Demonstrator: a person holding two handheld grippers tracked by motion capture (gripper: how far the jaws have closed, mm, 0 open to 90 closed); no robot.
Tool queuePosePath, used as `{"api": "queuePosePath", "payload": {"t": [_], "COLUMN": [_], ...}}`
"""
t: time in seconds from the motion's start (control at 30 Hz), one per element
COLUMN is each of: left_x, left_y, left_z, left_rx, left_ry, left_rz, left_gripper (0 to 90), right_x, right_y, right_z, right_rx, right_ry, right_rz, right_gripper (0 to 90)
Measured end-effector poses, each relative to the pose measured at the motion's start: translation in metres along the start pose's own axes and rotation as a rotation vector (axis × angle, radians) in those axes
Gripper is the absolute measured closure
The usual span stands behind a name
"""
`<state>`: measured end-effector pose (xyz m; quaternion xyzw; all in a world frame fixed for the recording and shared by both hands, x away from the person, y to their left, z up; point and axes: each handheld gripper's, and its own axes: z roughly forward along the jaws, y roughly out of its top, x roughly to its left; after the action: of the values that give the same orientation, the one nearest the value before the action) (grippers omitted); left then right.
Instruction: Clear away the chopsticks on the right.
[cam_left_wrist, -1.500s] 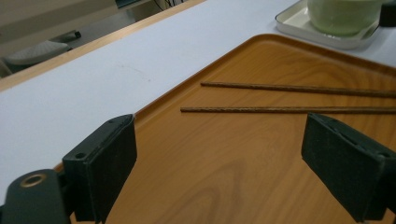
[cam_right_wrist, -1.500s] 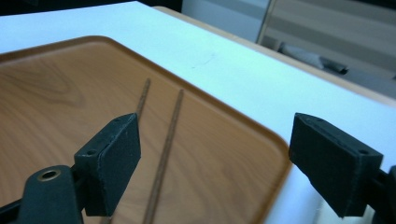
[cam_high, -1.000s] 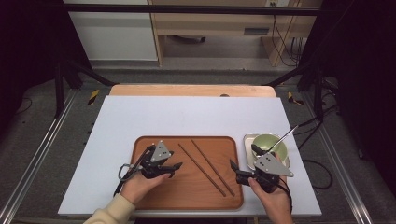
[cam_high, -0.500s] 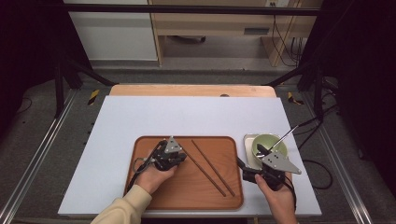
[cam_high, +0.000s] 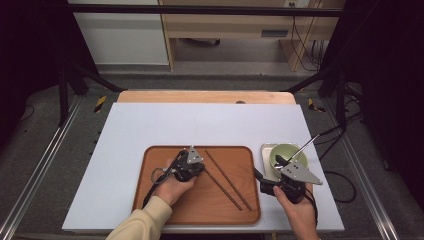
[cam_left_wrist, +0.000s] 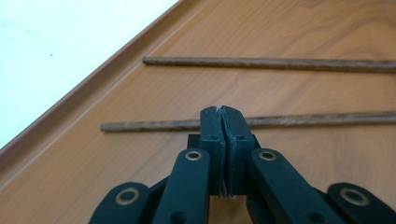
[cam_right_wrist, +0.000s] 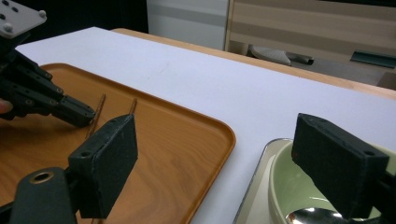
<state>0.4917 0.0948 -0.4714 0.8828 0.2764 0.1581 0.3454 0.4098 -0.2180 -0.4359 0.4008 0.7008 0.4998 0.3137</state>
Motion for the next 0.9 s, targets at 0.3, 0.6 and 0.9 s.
{"api": "queuePosePath", "payload": {"t": [0.3,0.6,0.9], "left_x": [-0.010,-0.014,-0.020], "left_y": [0.009,0.013,0.022], "left_z": [0.010,0.013,0.021], "left_rx": [-0.015,-0.017,-0.018], "left_ry": [-0.036,-0.044,-0.065], "left_rz": [0.017,0.040,0.063], "left_gripper": [89.2,89.8,89.9], "right_x": [-0.001,0.000,0.001], "right_y": [0.000,-0.001,-0.001], "right_z": [0.001,0.004,0.006], "right_rx": [0.004,0.009,0.013], "right_ry": [0.006,0.014,0.008], "right_rz": [0.000,-0.008,-0.005], "right_gripper": [15.3,15.9,16.4]}}
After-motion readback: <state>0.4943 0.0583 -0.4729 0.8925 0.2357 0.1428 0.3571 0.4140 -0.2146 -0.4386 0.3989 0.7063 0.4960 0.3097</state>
